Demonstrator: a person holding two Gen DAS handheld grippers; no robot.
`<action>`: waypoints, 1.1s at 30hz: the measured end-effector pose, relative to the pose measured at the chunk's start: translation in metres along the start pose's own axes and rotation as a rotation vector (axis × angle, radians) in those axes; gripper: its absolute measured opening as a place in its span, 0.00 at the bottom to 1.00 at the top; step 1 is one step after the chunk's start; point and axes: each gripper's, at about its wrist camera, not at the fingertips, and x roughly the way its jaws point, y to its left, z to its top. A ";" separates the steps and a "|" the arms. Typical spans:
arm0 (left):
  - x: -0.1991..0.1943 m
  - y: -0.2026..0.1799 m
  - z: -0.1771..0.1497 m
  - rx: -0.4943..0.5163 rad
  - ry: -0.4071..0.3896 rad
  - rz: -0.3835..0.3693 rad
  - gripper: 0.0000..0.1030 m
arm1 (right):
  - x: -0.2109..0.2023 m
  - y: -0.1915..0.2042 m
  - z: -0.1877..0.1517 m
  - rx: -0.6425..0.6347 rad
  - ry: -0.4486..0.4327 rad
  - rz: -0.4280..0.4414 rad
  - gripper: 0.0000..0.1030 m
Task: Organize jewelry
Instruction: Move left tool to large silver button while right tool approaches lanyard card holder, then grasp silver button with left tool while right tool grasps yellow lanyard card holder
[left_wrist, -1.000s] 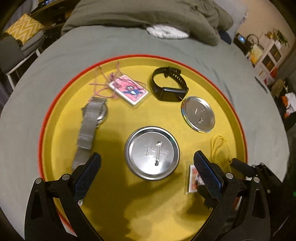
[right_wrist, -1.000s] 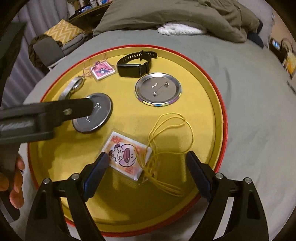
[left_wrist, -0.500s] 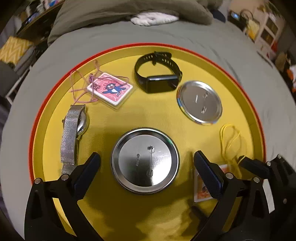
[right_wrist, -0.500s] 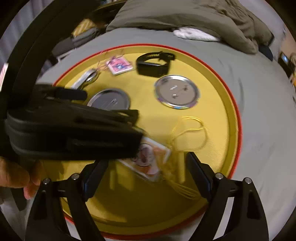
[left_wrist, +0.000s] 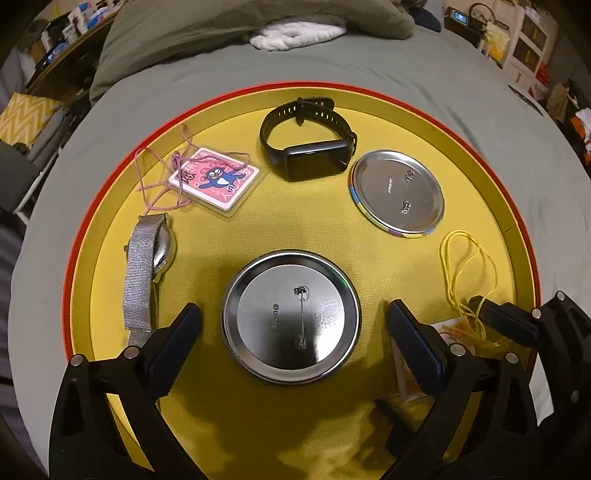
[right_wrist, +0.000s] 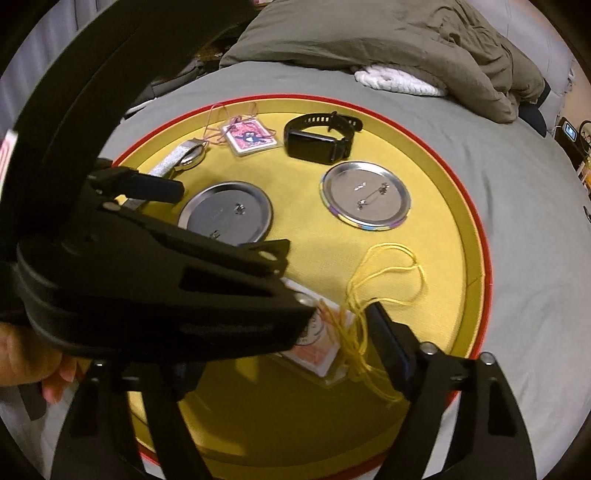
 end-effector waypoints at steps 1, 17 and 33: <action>-0.001 0.001 0.000 -0.001 -0.005 0.002 0.90 | 0.000 -0.001 -0.001 -0.002 -0.001 0.002 0.71; -0.007 0.007 0.000 -0.015 -0.017 0.011 0.70 | -0.013 -0.005 0.002 0.001 -0.025 0.006 0.47; -0.009 0.009 0.000 -0.024 -0.012 0.007 0.70 | -0.037 -0.036 0.007 0.121 -0.115 0.019 0.18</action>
